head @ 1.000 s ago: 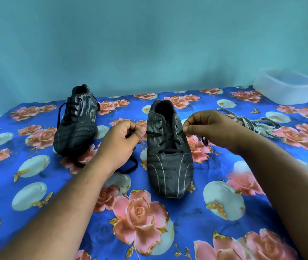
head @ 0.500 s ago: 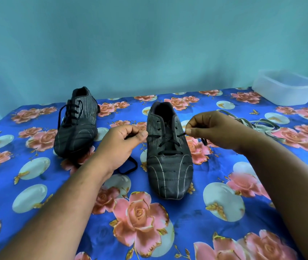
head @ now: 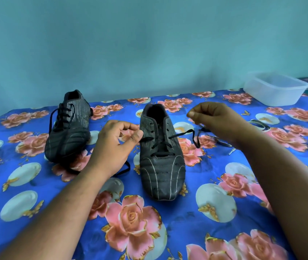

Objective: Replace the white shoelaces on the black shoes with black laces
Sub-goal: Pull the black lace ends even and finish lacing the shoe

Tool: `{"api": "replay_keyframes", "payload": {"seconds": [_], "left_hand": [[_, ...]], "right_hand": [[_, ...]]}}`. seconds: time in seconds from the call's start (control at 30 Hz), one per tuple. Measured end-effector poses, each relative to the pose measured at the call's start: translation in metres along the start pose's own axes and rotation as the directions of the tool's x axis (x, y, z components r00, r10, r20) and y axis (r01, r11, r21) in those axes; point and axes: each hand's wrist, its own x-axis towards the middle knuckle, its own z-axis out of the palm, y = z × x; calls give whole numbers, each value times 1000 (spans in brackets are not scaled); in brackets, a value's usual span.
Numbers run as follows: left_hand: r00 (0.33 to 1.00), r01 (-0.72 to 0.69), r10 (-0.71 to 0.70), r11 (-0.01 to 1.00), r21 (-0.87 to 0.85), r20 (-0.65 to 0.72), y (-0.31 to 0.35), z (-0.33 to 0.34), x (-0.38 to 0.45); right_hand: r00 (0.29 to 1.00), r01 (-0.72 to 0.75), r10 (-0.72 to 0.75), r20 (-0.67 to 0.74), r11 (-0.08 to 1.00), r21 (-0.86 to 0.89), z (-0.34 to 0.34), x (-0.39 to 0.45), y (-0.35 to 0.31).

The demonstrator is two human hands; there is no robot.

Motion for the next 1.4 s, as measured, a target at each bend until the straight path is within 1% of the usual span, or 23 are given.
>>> {"api": "replay_keyframes", "payload": {"seconds": [0.07,0.1,0.17,0.23,0.3,0.37,0.43,0.53,0.6,0.73,0.77,0.93,1.03,1.17,1.3,1.33,1.37,1.4], "left_hand": [[1000,-29,29,999,40,-8,-1,5,1],[999,-40,40,998,54,2,-3,7,1],[999,-43,43,996,76,8,-5,12,2],[1000,-14,16,995,100,-22,-4,17,0],[999,38,-35,996,84,-31,1,20,-1],[998,64,-62,995,73,-33,6,22,-3],[996,78,-74,992,102,-48,10,26,-3],[992,115,-104,980,163,-77,14,31,-3],[990,131,-123,979,155,-63,17,33,-4],[988,151,-149,981,118,-29,18,36,-5],[989,150,-148,982,110,-30,19,36,-6],[990,138,-136,988,71,-43,24,37,-6],[985,165,-163,986,38,-49,25,39,-5],[979,198,-196,979,47,-53,26,37,-3],[976,212,-208,975,60,-68,30,36,-3],[975,215,-210,975,60,-77,31,36,-3],[973,218,-213,974,57,-86,32,35,-3],[971,224,-219,973,50,-93,33,35,-3]], "right_hand": [[991,-13,14,-132,1000,10,-8,4,3],[983,-21,18,-185,1000,-15,-10,6,5],[972,-44,8,-234,988,-148,-11,10,14],[971,-101,21,-239,939,-328,-10,13,23],[964,-170,51,-260,871,-461,-10,16,32],[958,-230,89,-274,807,-544,-10,16,35],[958,-268,133,-254,730,-629,-9,16,38],[969,-242,119,-217,640,-729,-5,18,40],[975,-210,79,-206,622,-754,-1,19,39],[988,-154,83,-129,542,-826,4,20,37],[989,-146,78,-124,536,-831,4,20,38],[984,-174,56,-171,543,-822,6,19,35],[981,-188,43,-191,487,-853,9,19,33],[974,-219,41,-224,433,-874,17,23,31],[981,-188,30,-191,385,-904,21,23,32],[983,-177,18,-185,393,-902,22,23,32],[982,-173,5,-188,425,-889,24,23,32],[979,-172,-9,-202,487,-856,25,23,30]]}}
